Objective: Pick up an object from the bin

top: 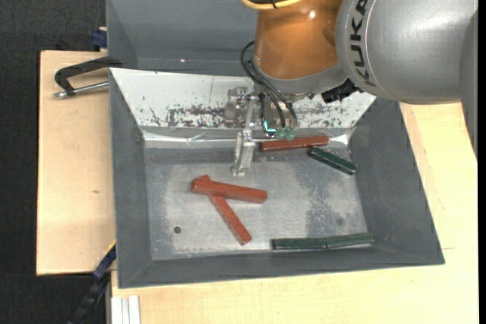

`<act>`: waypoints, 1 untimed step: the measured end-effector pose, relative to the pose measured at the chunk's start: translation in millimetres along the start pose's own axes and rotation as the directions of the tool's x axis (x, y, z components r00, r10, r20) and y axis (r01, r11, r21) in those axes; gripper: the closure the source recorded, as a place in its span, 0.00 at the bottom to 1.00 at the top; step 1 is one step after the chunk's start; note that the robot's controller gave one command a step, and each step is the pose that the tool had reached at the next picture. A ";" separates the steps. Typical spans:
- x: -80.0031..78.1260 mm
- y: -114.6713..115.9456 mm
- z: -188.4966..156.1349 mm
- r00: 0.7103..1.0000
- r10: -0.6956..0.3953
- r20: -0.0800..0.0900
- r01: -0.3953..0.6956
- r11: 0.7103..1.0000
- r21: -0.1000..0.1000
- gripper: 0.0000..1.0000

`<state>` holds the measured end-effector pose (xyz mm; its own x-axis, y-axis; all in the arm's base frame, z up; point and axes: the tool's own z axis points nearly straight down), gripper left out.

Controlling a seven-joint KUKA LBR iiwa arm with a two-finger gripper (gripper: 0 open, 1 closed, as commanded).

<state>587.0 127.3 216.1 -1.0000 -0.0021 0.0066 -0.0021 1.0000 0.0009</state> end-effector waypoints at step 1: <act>-1.7 -0.7 -4.9 1.000 0.001 0.009 -0.001 1.000 -0.001 0.00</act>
Offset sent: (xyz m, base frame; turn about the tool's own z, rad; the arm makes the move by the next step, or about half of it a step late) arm -0.0181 -0.0068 -0.1461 0.1965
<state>588.7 126.5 221.0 -1.0000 -0.0007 -0.0021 -0.0007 1.0000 0.0018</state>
